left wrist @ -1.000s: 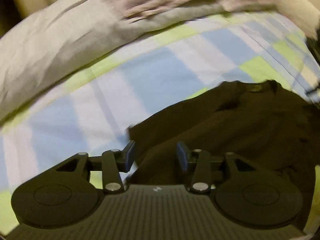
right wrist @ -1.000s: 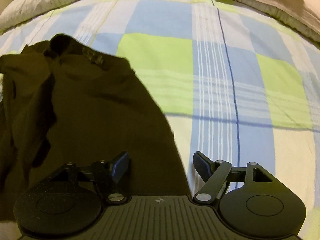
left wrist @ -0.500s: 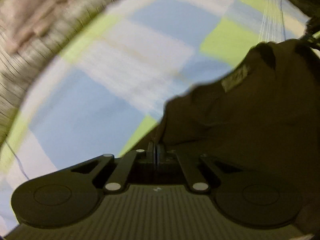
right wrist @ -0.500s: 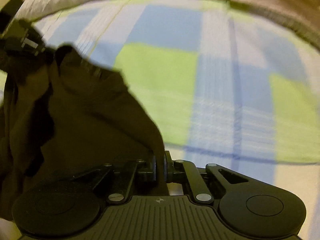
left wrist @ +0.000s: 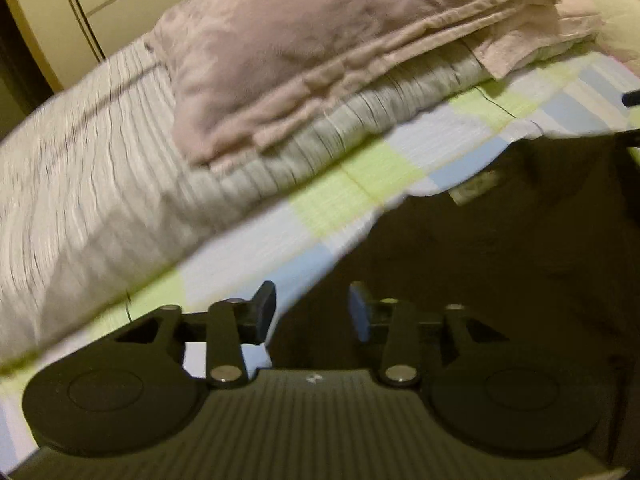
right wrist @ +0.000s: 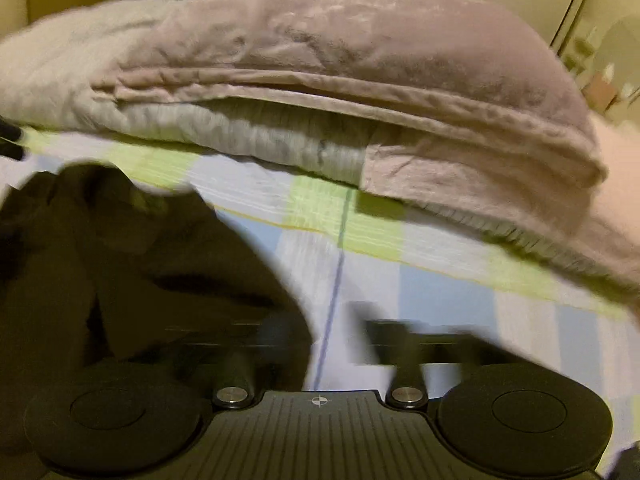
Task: Fold clothes
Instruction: 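Grasp the shirt hem with the left gripper while the right gripper grasps the hem too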
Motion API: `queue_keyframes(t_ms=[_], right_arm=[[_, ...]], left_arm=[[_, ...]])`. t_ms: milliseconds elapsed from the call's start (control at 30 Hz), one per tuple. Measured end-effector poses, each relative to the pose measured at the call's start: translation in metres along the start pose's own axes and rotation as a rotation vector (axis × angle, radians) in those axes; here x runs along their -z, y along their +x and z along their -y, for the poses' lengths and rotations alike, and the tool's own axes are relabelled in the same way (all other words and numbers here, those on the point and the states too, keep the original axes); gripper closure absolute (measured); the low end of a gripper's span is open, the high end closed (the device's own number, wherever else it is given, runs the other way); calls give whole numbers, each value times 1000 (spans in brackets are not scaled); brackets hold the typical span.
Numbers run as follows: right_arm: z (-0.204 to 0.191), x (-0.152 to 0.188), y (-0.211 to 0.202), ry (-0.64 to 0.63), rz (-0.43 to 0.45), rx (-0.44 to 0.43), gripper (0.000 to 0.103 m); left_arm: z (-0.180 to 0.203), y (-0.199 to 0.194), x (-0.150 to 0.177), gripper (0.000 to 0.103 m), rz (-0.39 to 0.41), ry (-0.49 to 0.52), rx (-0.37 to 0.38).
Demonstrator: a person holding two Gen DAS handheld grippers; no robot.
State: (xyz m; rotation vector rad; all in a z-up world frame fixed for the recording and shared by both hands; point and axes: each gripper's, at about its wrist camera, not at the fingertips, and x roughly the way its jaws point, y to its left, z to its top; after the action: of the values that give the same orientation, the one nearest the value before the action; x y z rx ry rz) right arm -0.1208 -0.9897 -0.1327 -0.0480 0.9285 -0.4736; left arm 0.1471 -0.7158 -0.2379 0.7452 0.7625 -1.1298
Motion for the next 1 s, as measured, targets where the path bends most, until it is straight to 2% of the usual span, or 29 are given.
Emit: queue_keyframes(t_ms=[33, 133, 233, 333, 400, 433, 467, 533, 600, 667, 733, 800, 833, 867, 900, 933, 967, 1000], right_arm=[[-7, 4, -3, -8, 9, 3, 28], [-27, 34, -22, 45, -39, -77, 28], [-56, 84, -53, 168, -126, -199, 28], [-95, 142, -91, 271, -238, -354, 28], [-123, 179, -118, 334, -326, -450, 28], [-137, 198, -131, 379, -369, -490, 28], [-149, 212, -141, 417, -403, -521, 28], [-175, 237, -159, 482, -454, -576, 28], [-198, 252, -171, 509, -462, -605, 28], [-220, 258, -176, 510, -452, -624, 28], [-241, 261, -178, 511, -429, -629, 29], [-257, 259, -175, 513, -401, -621, 29], [-263, 258, -172, 516, -383, -618, 29], [-267, 257, -168, 519, -372, -617, 29], [-270, 255, -165, 524, -366, -609, 37], [-269, 253, -160, 528, -369, -588, 71], [-267, 252, -156, 535, -386, -572, 95], [-261, 252, -152, 568, -412, -583, 99]], left_arm=[[-2, -8, 14, 61, -16, 1, 13], [-9, -38, 66, 60, -81, -35, 50], [-16, -74, 130, 59, -159, -130, 110], [-6, -119, 195, 56, -231, -234, 210], [15, -149, 228, 50, -252, -216, 285], [26, -161, 242, 41, -258, -193, 315], [38, -169, 251, 36, -248, -132, 324], [60, -182, 266, 35, -228, -13, 332], [67, -179, 273, 35, -203, 70, 285], [56, -169, 272, 35, -187, 33, 292], [40, -156, 269, 36, -184, -46, 311], [30, -136, 267, 38, -225, -99, 346], [24, -126, 266, 44, -246, -126, 364], [21, -117, 266, 66, -270, -146, 380], [22, -110, 267, 83, -306, -144, 395], [26, -107, 269, 97, -335, -134, 412], [31, -111, 271, 97, -336, -116, 419], [35, -118, 273, 98, -332, -106, 422]])
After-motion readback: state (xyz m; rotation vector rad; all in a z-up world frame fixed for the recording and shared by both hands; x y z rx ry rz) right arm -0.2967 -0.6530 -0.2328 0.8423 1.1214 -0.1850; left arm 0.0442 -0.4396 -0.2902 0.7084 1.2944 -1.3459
